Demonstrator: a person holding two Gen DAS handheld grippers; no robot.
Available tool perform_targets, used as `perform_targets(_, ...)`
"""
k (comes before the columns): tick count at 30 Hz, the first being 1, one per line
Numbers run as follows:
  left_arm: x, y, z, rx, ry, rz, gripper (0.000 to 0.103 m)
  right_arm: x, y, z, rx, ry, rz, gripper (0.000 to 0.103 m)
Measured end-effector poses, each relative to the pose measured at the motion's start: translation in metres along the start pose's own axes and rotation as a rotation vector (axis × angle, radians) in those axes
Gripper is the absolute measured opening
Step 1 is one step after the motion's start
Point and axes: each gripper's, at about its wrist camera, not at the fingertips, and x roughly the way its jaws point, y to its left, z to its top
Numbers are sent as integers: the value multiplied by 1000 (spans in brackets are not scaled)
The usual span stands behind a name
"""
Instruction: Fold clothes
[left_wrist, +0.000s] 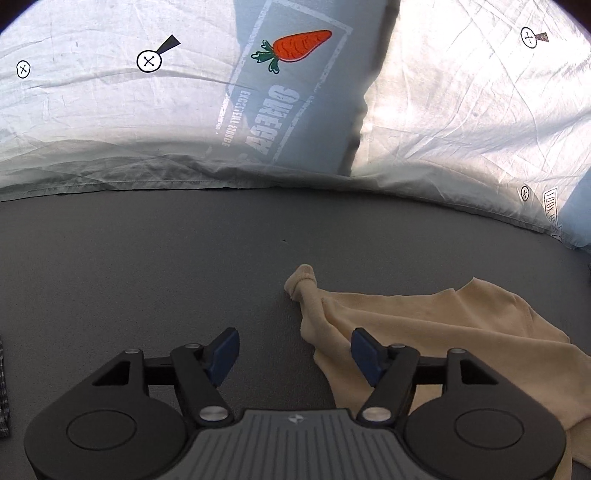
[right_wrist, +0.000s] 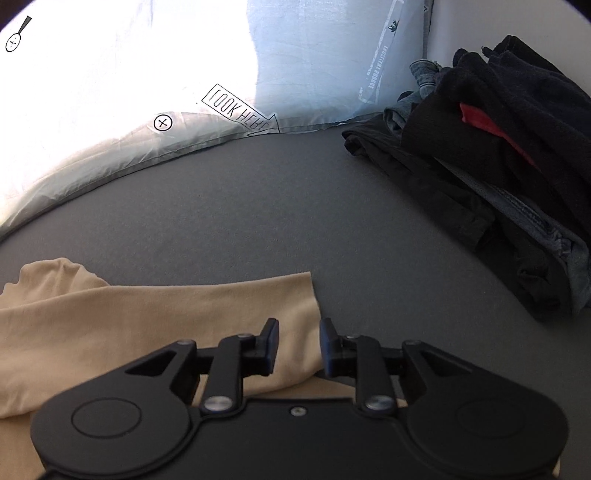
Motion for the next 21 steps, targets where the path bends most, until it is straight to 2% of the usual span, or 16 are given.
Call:
perform_targets(4, -33, 1, -48, -43, 58, 10, 69, -13, 4, -9, 37, -13, 46, 24)
perform_targets(7, -62, 6, -91, -112, 113, -3, 69, -28, 10, -21, 95, -2, 140, 24)
perform_targets(11, -100, 10, -148, -129, 157, 4, 70, -52, 21, -42, 150, 34, 305, 24)
perform_targets(14, -126, 10, -187, -115, 189, 10, 70, -71, 33, -66, 176, 100, 465, 24)
perform_targets(17, -144, 9, -213, -110, 209, -3, 70, -85, 44, -97, 241, 204, 630, 24)
perform_targets(21, -164, 4, -235, -76, 224, -21, 72, -96, 63, -145, 342, 391, 822, 24)
